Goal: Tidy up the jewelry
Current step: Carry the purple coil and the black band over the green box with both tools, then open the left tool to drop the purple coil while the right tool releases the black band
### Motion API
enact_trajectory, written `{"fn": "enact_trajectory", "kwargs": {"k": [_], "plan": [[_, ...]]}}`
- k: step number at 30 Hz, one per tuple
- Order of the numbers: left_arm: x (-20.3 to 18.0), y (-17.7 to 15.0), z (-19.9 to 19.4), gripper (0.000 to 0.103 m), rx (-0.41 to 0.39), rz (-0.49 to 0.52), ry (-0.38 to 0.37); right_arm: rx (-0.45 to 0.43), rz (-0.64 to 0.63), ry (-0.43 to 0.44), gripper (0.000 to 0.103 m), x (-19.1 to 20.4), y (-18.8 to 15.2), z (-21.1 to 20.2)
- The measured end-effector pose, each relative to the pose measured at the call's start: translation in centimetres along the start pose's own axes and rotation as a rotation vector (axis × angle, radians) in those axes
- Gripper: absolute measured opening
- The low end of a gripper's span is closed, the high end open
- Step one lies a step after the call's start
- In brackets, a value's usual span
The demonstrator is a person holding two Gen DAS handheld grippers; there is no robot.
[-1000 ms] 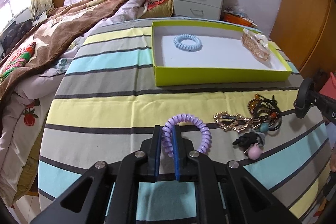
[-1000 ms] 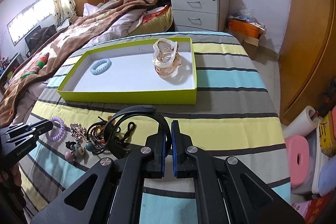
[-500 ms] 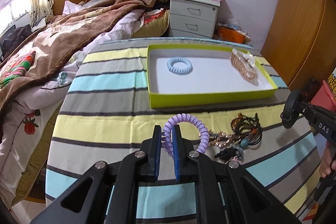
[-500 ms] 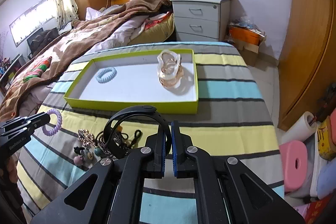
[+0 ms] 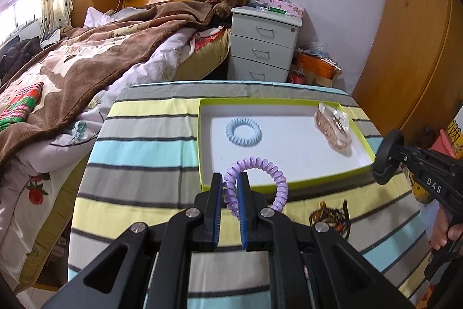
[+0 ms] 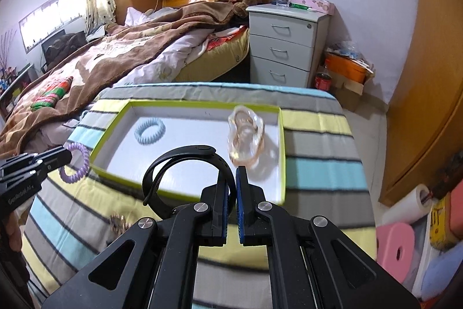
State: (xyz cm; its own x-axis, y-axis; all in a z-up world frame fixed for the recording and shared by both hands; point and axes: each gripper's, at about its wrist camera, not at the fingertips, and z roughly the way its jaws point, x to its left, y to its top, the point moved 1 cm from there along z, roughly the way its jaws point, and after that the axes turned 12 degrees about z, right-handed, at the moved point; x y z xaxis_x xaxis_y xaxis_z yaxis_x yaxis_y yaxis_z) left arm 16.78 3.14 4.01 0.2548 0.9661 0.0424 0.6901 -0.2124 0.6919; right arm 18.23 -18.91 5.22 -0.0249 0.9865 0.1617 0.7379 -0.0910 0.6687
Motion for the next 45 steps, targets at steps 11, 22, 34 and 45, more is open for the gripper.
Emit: {"fn": "enact_trajectory", "kwargs": {"k": [11, 22, 34, 45], "plan": [[0.5, 1.9, 3.6, 0.011, 0.022, -0.044, -0.035, 0.091, -0.081, -0.034, 0.005, 2.8, 3.7, 6.5], [1.0, 2.1, 6.9, 0.011, 0.076, -0.071, -0.036, 0.208, -0.141, -0.066, 0.005, 4.2, 4.4, 12.4], [0.2, 2.0, 9.0, 0.011, 0.118, -0.057, -0.046, 0.273, -0.221, -0.103, 0.005, 4.9, 4.8, 15.1], [0.3, 1.9, 9.7, 0.011, 0.133, -0.062, -0.044, 0.303, -0.25, -0.123, 0.006, 4.9, 5.1, 16.2]]}}
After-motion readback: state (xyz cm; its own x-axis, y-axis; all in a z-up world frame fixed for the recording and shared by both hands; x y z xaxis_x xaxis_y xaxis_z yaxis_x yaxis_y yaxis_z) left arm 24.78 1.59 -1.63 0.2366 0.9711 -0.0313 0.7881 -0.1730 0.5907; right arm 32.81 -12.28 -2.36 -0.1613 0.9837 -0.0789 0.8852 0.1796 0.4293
